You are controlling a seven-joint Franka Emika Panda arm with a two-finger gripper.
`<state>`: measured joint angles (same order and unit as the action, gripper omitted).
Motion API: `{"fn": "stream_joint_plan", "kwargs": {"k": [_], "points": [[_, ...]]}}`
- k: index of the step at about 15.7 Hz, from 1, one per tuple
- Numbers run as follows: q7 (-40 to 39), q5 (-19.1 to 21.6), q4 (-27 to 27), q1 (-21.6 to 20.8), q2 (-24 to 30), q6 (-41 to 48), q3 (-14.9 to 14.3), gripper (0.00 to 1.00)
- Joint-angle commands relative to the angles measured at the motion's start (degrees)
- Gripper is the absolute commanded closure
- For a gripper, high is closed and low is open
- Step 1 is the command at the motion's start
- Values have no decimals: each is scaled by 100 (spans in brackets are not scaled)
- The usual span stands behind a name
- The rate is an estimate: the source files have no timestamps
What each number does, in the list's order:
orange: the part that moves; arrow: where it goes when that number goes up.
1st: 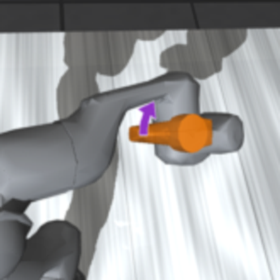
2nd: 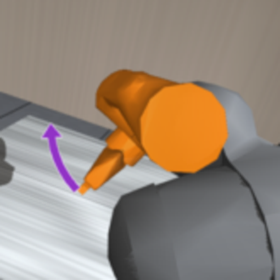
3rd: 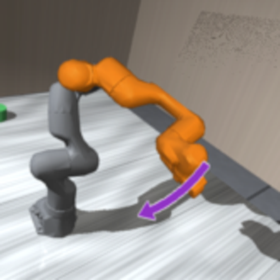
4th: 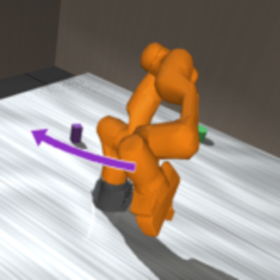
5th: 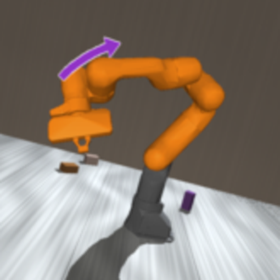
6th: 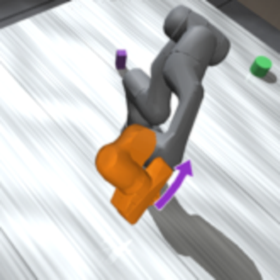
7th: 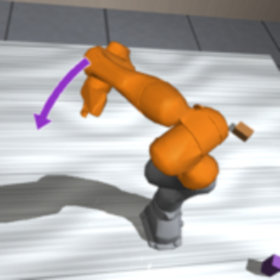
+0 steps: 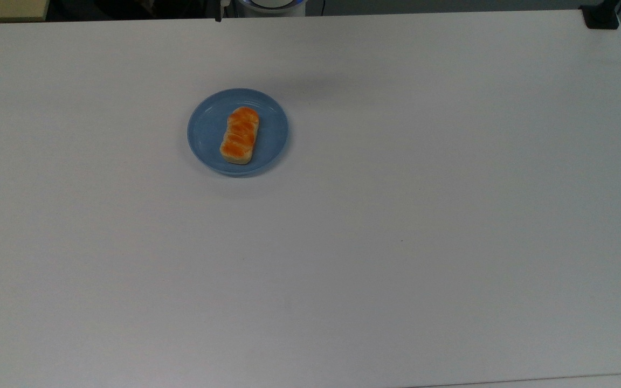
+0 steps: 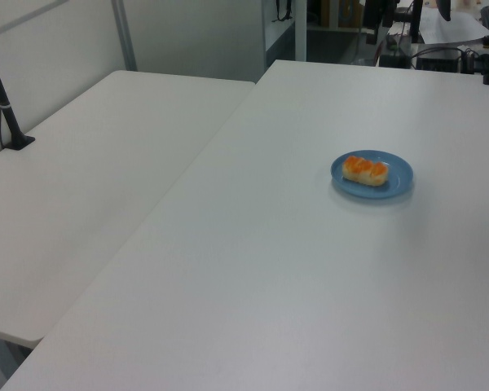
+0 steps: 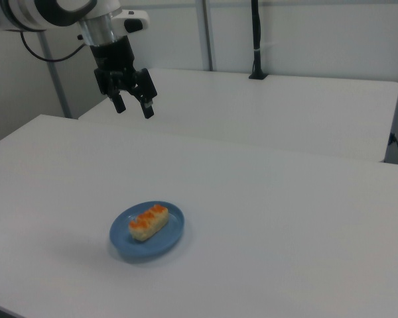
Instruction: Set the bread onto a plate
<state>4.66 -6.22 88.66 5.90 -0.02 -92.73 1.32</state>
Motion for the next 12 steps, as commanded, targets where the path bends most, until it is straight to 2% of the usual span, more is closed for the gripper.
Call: {"fn": "stream_joint_plan", "kwargs": {"k": [1,4,12], "points": [[220,148,46,-19,54,35,-71,0],[220,157,81,-28,89,-17,-158,0],[325,218,160,-116,98,-149,-150,0]]}}
